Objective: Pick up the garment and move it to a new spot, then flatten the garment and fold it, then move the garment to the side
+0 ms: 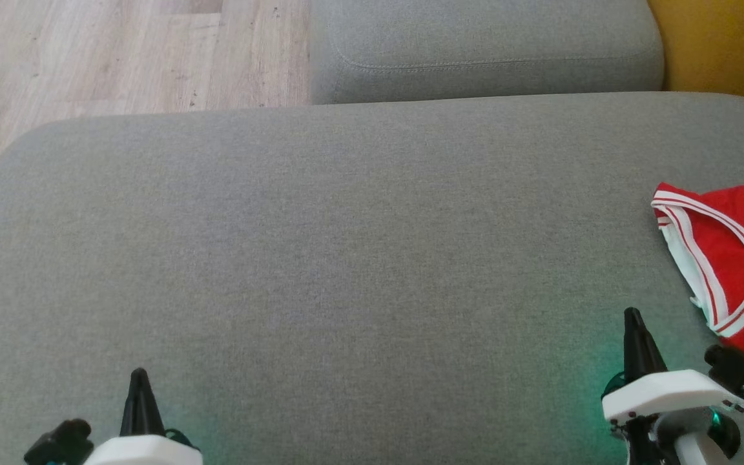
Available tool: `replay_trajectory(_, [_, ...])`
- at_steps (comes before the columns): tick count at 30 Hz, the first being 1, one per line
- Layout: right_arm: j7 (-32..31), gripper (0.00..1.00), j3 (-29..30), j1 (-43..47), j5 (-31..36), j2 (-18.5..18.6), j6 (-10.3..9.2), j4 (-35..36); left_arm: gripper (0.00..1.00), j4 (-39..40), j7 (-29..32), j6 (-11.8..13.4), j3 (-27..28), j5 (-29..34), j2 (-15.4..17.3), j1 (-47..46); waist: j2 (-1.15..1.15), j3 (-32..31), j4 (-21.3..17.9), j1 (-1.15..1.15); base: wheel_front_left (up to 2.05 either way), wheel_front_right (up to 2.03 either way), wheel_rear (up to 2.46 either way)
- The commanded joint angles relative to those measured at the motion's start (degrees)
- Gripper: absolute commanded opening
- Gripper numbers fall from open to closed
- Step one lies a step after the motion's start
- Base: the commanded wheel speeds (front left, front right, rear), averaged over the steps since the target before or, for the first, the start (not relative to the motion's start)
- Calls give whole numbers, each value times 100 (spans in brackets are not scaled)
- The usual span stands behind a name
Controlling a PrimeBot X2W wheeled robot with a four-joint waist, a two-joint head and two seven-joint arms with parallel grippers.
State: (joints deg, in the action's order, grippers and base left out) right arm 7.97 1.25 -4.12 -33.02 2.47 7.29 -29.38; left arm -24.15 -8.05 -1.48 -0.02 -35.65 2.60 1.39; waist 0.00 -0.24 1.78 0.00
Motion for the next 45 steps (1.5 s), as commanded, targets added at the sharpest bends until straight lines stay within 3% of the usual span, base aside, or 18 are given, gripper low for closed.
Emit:
replay_trajectory(1, [-34, 0, 9, -237, -159, 16, 6, 234, 0, 205, 37, -20, 110, -140, 12, -303, 0, 0, -2, 0, 0, 0, 0])
replay_trajectory(45, [-743, 0, 269, -222, -3047, 29, 13, 888, 0, 608, 747, -311, 382, -2907, 20, -531, 0, 21, -90, 0, 0, 0, 0])
